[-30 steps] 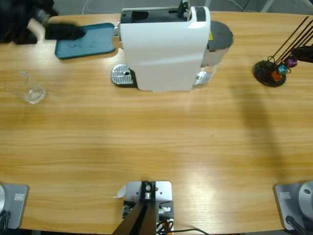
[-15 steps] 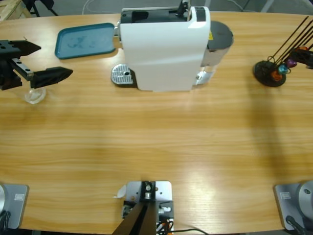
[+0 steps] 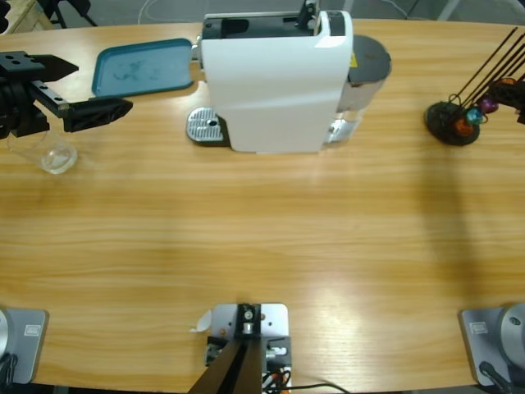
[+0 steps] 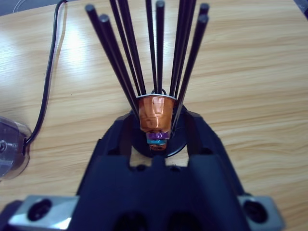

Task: Pour coffee

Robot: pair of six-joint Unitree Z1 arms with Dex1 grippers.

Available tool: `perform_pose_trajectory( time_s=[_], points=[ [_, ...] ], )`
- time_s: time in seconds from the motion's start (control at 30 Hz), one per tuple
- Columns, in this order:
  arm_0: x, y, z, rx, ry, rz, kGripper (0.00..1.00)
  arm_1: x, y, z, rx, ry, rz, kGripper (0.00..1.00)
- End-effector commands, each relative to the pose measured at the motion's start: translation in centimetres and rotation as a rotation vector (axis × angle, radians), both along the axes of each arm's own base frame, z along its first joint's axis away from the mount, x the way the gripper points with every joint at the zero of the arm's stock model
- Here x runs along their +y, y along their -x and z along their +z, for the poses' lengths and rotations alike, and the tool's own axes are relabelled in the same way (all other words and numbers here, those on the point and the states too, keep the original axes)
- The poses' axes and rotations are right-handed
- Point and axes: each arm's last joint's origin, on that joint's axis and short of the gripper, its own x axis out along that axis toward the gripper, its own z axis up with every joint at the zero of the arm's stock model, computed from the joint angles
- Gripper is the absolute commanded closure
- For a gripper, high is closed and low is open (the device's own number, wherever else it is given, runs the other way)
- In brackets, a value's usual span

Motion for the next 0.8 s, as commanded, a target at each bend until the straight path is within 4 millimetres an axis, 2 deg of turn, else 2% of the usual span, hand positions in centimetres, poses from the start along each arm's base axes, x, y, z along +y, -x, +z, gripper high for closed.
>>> perform_pose_trajectory(
  time_s=[0.03, 0.07, 0.1, 0.4, 0.57, 0.7, 0.8],
  points=[
    [-0.7, -0.3, -0.7, 0.024, -0.002, -0.008, 0.032, -0.1, 0.0, -1.3, 0.038, -0.001, 0.024, 0.911],
    [-0.7, -0.3, -0.7, 0.024, -0.002, -0.008, 0.032, -0.1, 0.0, -1.3, 0.038, 0.0, 0.026, 0.92],
    [-0.7, -0.3, -0.7, 0.024, -0.002, -0.008, 0.032, -0.1, 0.0, -1.3, 0.037, 0.003, 0.029, 1.0],
    [-0.6, -0.2, -0.8, 0.022, 0.001, -0.008, 0.032, -0.1, 0.2, -1.2, 0.023, 0.004, 0.027, 1.0],
    [-0.7, -0.3, -1.1, 0.026, -0.002, -0.008, 0.032, -0.3, 1.5, 1.3, -0.08, -0.004, 0.02, 1.0],
    [-1.0, -0.4, -1.2, 0.043, 0.022, -0.017, 0.032, -0.3, 1.7, 2.5, -0.094, -0.004, 0.016, 1.0],
    [-1.1, -0.3, -1.2, 0.052, 0.038, -0.028, 0.032, -0.4, 2.0, 4.2, -0.119, 0.0, 0.007, 1.0]
  ],
)
